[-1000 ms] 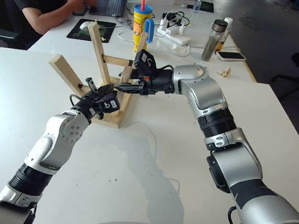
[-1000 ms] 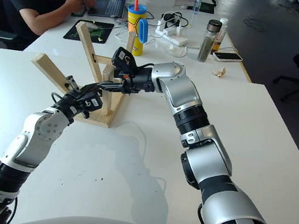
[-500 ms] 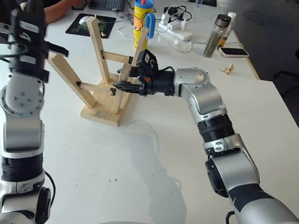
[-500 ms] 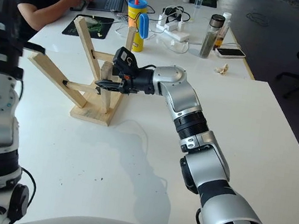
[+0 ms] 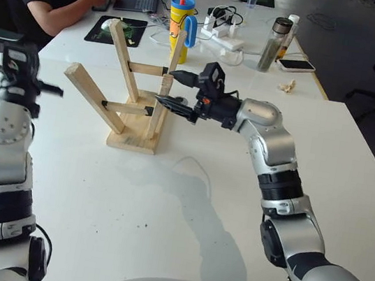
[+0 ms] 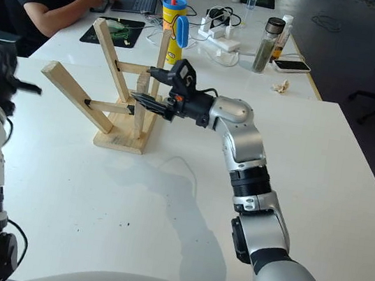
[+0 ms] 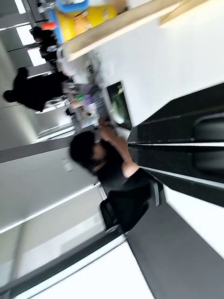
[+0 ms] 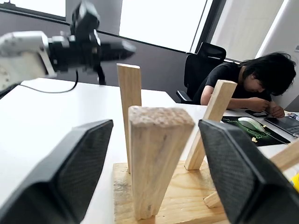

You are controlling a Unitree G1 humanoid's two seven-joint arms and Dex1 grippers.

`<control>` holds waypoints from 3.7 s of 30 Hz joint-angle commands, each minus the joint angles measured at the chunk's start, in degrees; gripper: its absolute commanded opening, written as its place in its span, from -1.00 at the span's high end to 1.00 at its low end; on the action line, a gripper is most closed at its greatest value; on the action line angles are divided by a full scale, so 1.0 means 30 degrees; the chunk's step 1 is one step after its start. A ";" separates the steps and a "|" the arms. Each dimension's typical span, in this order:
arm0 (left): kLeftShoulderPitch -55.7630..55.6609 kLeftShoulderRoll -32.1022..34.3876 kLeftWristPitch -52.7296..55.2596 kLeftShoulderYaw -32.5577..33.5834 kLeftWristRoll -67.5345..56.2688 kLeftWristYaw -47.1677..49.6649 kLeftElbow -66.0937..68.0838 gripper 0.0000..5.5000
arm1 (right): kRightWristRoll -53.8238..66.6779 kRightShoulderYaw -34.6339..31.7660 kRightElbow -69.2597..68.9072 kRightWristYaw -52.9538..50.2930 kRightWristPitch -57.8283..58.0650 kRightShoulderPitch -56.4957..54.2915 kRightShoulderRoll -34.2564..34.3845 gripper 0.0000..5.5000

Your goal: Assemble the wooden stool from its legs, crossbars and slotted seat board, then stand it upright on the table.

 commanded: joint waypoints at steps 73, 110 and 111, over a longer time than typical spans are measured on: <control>1.2664 -0.1555 -0.4883 -0.7495 -0.3016 -0.6348 -0.7393 1.00 | -0.3478 0.1272 -0.2239 -0.4123 0.3288 1.1627 -0.1737 -0.23; 0.6122 -0.1689 -0.0550 -1.2206 0.0482 -0.4987 0.2372 1.00 | 1.3048 -0.0492 -1.0171 -1.2656 0.7902 0.2480 0.0841 0.99; 0.5968 -0.1798 -0.0510 -1.2281 0.0463 -0.4989 0.2417 1.00 | 1.2124 0.1174 -0.9222 -1.2760 0.8965 0.4538 0.0214 0.99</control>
